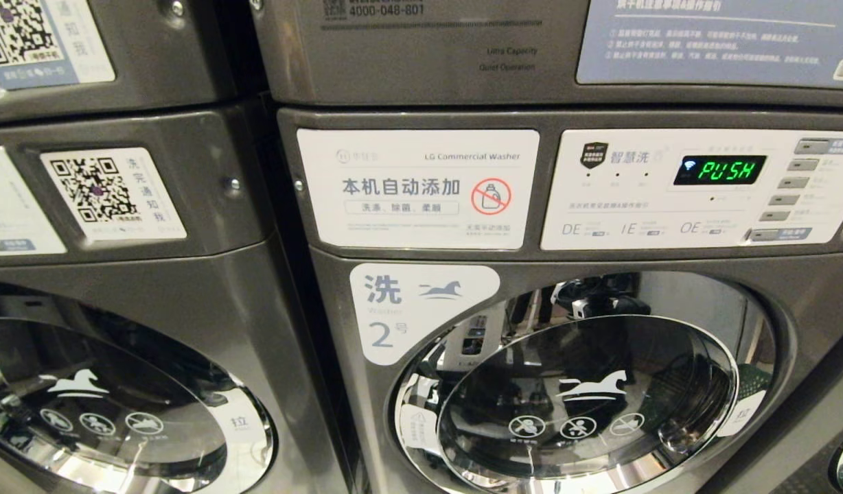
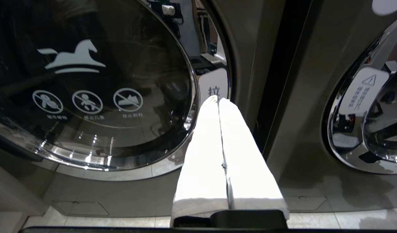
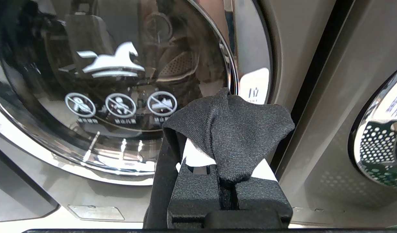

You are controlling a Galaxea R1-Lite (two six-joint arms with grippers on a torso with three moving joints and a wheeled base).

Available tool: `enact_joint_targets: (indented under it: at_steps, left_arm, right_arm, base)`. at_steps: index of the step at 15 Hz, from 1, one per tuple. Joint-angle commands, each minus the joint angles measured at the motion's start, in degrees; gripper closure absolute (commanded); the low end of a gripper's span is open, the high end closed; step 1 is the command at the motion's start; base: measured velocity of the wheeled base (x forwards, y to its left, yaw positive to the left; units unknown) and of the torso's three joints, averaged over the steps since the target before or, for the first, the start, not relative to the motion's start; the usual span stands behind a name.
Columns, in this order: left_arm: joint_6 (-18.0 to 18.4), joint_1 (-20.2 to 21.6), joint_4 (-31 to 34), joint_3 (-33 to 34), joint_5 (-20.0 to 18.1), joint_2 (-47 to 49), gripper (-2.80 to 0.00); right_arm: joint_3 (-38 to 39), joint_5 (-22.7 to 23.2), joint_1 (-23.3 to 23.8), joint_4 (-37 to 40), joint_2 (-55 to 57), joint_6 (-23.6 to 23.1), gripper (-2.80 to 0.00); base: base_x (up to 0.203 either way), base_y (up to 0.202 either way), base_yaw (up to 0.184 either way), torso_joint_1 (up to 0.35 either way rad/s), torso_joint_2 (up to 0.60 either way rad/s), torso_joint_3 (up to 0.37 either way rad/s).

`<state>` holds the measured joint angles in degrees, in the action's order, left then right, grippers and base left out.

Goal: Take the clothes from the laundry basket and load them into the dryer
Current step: Put the clothes in the dryer

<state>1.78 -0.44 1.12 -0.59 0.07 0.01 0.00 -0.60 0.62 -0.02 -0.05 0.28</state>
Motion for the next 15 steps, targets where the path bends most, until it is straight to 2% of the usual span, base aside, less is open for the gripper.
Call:
enact_joint_targets:
  at_steps: [1, 15]
  left_arm:
    - [0.0, 0.0, 0.0, 0.0, 0.0, 0.0, 0.0]
    - [0.0, 0.0, 0.0, 0.0, 0.1, 0.0, 0.0]
  right_arm:
    - [0.1, 0.0, 0.0, -0.1, 0.0, 0.0, 0.0]
    - [0.1, 0.1, 0.0, -0.1, 0.0, 0.0, 0.0]
  base:
    - [0.0, 0.0, 0.0, 0.046, -0.35, -0.297]
    - [0.0, 0.0, 0.0, 0.142, -0.47, -0.329]
